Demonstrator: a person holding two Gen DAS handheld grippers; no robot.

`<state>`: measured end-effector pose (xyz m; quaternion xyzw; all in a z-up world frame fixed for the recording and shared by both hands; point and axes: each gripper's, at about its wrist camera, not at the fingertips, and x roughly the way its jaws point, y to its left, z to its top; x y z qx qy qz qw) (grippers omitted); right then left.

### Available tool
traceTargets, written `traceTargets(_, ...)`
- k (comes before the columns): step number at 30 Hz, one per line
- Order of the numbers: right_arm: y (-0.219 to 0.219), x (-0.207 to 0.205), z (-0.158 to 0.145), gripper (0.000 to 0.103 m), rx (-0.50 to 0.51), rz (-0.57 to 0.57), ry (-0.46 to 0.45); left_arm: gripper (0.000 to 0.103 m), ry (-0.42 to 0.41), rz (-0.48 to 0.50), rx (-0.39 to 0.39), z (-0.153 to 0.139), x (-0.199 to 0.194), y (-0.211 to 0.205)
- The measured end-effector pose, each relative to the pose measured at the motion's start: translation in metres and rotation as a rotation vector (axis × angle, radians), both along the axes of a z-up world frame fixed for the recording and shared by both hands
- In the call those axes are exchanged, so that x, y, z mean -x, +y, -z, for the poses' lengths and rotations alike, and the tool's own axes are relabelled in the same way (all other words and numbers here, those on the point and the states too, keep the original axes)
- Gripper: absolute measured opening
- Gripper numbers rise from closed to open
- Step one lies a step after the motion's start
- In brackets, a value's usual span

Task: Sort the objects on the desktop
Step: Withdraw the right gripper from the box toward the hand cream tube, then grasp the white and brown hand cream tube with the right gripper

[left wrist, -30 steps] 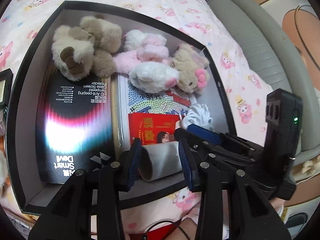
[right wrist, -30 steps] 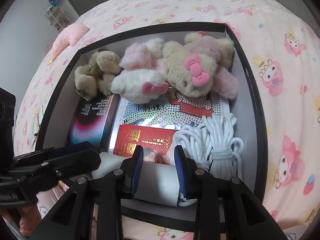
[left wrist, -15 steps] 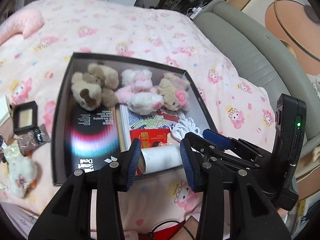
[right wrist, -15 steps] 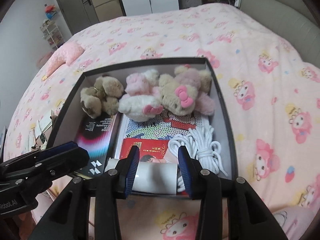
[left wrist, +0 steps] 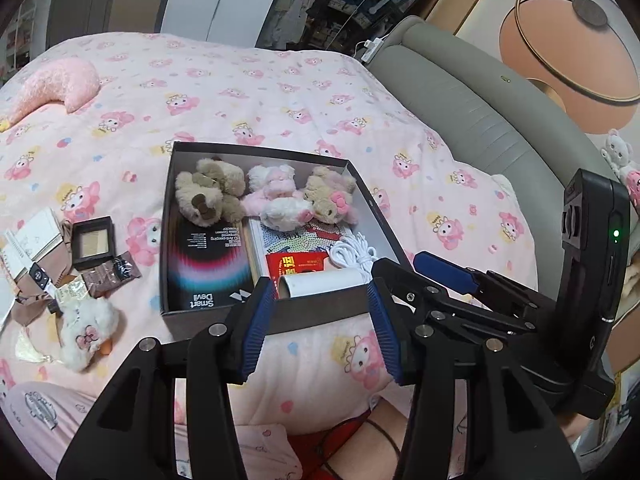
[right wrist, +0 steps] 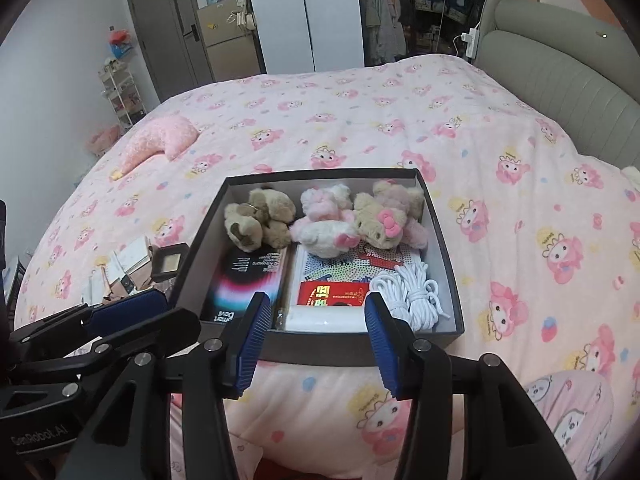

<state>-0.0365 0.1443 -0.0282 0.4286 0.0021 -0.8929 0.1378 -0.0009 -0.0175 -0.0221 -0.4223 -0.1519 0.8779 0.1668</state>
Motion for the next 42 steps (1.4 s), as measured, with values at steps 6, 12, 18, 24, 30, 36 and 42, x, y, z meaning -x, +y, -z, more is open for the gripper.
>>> traceTargets(6, -0.032, -0.015, -0.001, 0.045, -0.011, -0.078, 0.002, 0.049, -0.012, -0.060, 0.029, 0.002, -0.026, -0.041)
traceTargets(12, -0.102, -0.020, 0.017, 0.045, -0.002, -0.255, -0.061, 0.049, -0.070, -0.210, 0.043, 0.020, -0.054, -0.112)
traceTargets(18, -0.193, -0.021, 0.046, 0.045, 0.011, -0.449, -0.149, 0.049, -0.135, -0.381, 0.043, 0.046, -0.070, -0.188)
traceTargets(24, -0.255, 0.004, 0.082, 0.045, -0.026, -0.486, -0.239, 0.049, -0.230, -0.472, -0.110, 0.087, -0.059, -0.257)
traceTargets(30, -0.284, 0.037, 0.116, 0.045, -0.103, -0.422, -0.289, 0.048, -0.433, -0.474, -0.316, 0.141, -0.007, -0.288)
traceTargets(36, -0.281, 0.064, 0.135, 0.045, -0.128, -0.275, -0.267, 0.048, -0.565, -0.440, -0.257, 0.174, 0.038, -0.278)
traceTargets(42, -0.279, 0.070, 0.145, 0.045, -0.107, -0.280, -0.316, 0.063, -0.645, -0.401, -0.291, 0.191, 0.063, -0.279)
